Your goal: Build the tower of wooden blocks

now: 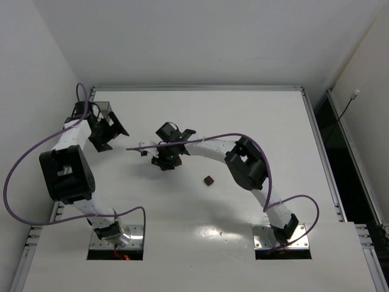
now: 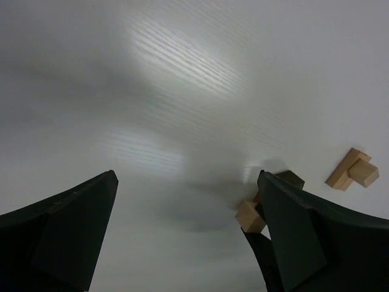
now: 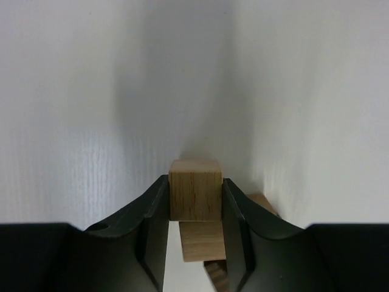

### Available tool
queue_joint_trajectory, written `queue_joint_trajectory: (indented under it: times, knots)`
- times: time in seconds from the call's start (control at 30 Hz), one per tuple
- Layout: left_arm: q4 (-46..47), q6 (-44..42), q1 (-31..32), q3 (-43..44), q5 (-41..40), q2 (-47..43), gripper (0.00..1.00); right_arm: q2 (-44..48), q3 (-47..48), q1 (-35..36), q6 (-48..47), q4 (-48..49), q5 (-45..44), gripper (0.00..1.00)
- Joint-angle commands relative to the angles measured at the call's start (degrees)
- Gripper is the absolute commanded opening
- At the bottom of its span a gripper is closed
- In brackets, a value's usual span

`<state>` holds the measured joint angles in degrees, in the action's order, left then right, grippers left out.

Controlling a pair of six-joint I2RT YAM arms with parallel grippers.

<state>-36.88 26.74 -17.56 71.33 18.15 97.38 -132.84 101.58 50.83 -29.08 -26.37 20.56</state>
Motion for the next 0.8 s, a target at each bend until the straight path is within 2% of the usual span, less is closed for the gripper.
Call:
queue_joint_trajectory:
  times: [0.0,0.03,0.17,0.2,0.3,0.37,0.4,0.57,0.77]
  knots:
    - [3.1,5.5,2.4,-2.5,-4.8,-9.3,1.00,9.6,-1.5,-0.5,12.6,3.4,-5.2,0.00]
    - [4.3,6.1,1.8,-3.6,-4.1,-10.7,1.00,12.9,-3.2,-1.0,14.8,3.4,-6.5,0.00]
    - [9.2,4.6,-5.0,-9.9,14.0,-15.3,1.00,20.7,-8.7,-1.0,26.0,4.0,-16.9,0.00]
    - [9.2,4.6,-8.0,-10.9,15.8,-15.9,1.00,24.2,-9.8,-1.0,29.3,3.3,-25.7,0.00]
    - [12.3,2.8,-12.8,-17.0,23.8,-15.9,1.00,29.2,-11.7,-1.3,39.9,-2.7,-33.1,0.00]
    - [14.6,3.4,-13.6,-19.8,27.3,-15.4,1.00,32.1,-15.2,-1.9,46.5,-4.9,-35.3,0.00]
    - [14.6,3.4,-12.5,-19.8,25.8,-15.4,1.00,33.8,-18.3,-1.9,48.7,-6.9,-37.8,0.00]
    - [11.1,1.7,-7.0,-15.6,18.1,-16.4,1.00,40.8,-25.1,-5.1,66.5,-12.7,-37.7,0.00]
    - [11.1,2.3,-5.2,-17.1,15.0,-18.0,1.00,37.4,-27.4,-9.4,83.7,-16.6,-32.3,0.00]
